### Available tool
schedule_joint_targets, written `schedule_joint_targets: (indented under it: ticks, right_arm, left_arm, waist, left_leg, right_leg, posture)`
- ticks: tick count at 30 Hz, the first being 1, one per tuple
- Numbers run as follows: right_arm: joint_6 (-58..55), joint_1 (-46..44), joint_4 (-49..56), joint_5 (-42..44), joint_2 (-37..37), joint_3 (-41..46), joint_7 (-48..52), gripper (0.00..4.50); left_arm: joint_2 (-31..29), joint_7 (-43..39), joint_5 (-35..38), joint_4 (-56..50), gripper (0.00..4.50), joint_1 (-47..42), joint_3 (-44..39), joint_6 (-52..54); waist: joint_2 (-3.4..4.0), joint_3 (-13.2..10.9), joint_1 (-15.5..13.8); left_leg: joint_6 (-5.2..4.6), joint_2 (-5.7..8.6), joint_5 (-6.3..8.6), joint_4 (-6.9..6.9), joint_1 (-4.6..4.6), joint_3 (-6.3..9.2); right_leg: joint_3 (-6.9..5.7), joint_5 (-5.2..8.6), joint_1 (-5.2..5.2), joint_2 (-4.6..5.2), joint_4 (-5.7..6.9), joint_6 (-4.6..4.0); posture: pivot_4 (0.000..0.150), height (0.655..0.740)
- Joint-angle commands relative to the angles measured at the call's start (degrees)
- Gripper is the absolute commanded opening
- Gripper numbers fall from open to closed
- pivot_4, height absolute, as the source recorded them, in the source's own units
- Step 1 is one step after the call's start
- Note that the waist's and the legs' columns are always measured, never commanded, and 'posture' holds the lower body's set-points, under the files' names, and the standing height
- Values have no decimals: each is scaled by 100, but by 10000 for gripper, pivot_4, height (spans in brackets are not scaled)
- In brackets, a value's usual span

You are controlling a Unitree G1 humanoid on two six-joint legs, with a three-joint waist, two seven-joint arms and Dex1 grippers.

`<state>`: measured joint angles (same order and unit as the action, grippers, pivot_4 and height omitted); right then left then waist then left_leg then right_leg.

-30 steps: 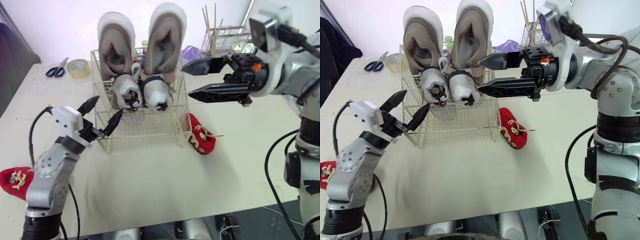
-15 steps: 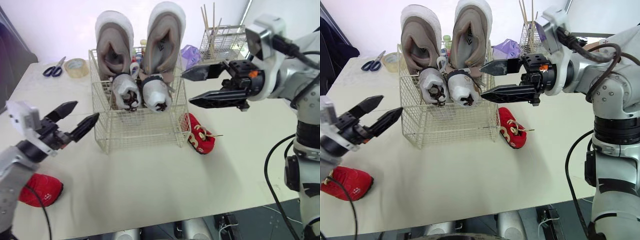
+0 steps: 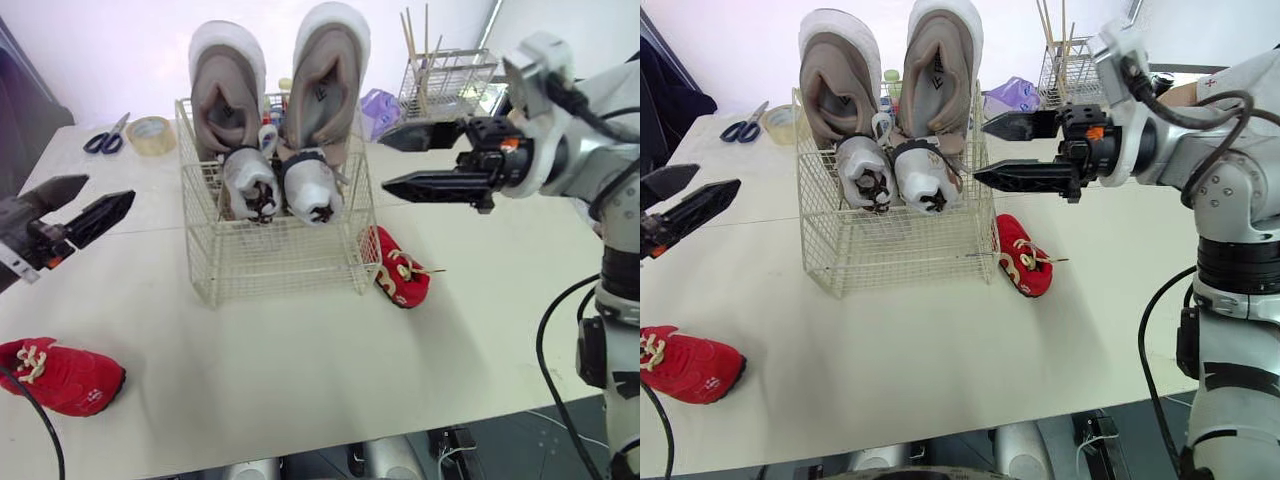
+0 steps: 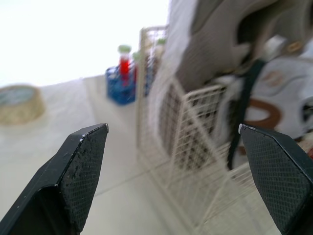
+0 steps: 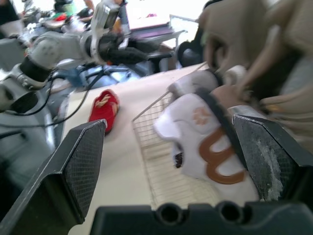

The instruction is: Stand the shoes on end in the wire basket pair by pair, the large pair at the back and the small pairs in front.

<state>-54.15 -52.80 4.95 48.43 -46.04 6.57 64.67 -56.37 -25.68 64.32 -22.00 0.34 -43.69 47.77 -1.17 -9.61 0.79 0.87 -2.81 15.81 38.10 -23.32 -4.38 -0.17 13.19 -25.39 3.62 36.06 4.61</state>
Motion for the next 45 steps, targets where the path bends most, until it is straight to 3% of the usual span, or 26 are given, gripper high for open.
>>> schedule_joint_targets:
  ticks: [1,2,3,5,9,11,15,22,28,36,45]
  right_arm:
    - [-8,454,176,-94,-351,267,-68,45000]
    - [-71,593,140,-81,-464,318,-37,45000]
    - [-224,811,96,-70,-626,383,-62,45000]
    - [-379,1175,89,-11,-933,499,59,45000]
    - [-954,1700,471,459,-917,1139,-592,45000]
    - [-691,2548,1044,-9,-1020,1138,-882,45000]
    - [140,4341,1758,-624,-777,1359,-1127,45000]
    - [893,5645,2269,-922,-55,1614,-1619,45000]
    - [1486,5784,2330,-1372,453,1031,-2041,45000]
    - [2215,5855,1931,-2007,975,458,-2403,45000]
    - [3147,5373,735,-2665,1686,61,-2827,45000]
  left_arm:
    - [63,105,500,-537,44553,170,-421,291]
    - [56,78,682,-705,44553,328,-489,446]
    - [-63,-552,954,-1021,44553,809,-627,778]
    - [54,-1310,2334,-1513,44553,1597,-989,1216]
    - [78,-1385,3483,-1627,44553,2153,-1063,1171]
    - [148,-1195,2893,-1891,44553,1975,-599,905]
    - [148,-1559,1657,-2332,44553,1792,582,619]
    - [129,-1954,871,-2262,44553,1527,1286,227]
    - [-28,-2218,248,-2249,44553,1365,1776,71]
    - [13,-2129,148,-2140,44553,1234,1844,73]
    - [160,-1841,-25,-1972,44553,943,2070,45]
  waist:
    - [-1,-1,-1]
    - [-2,-1,-6]
    - [-2,-2,-5]
    - [0,-2,7]
    - [5,-6,11]
    - [7,-2,-38]
    - [7,-2,-143]
    - [7,0,-107]
    - [7,1,-99]
    - [6,0,-119]
    - [6,1,-104]
  left_leg:
    - [0,0,0,-2,0,0]
    - [0,-1,0,-2,-3,1]
    - [1,0,0,-2,-3,1]
    - [1,0,0,-2,-6,-2]
    - [-3,-1,3,-1,-1,-3]
    - [-1,-1,2,-1,5,1]
    - [1,4,2,-2,28,7]
    - [0,6,2,5,17,-3]
    - [0,5,2,4,21,0]
    - [0,7,1,4,16,0]
    - [0,6,1,5,18,0]
  right_leg:
    - [0,0,0,0,-1,0]
    - [0,0,-2,0,-2,0]
    - [0,1,-2,4,-1,-1]
    - [0,1,-5,5,-5,-2]
    - [7,3,-8,15,-5,-2]
    - [4,10,-3,0,-3,-15]
    - [-1,19,31,-5,-8,-26]
    - [13,17,17,-9,-7,-23]
    - [13,18,18,-11,-6,-24]
    - [13,18,17,-9,-7,-24]
    - [13,18,19,-11,-4,-24]
  posture:
    - [1500,7400]
    - [1500,7400]
    - [1500,7400]
    - [1500,7400]
    - [1500,7400]
    - [1500,7400]
    - [1500,7400]
    - [1500,7400]
    - [1500,7400]
    - [1500,7400]
    - [1500,7400]
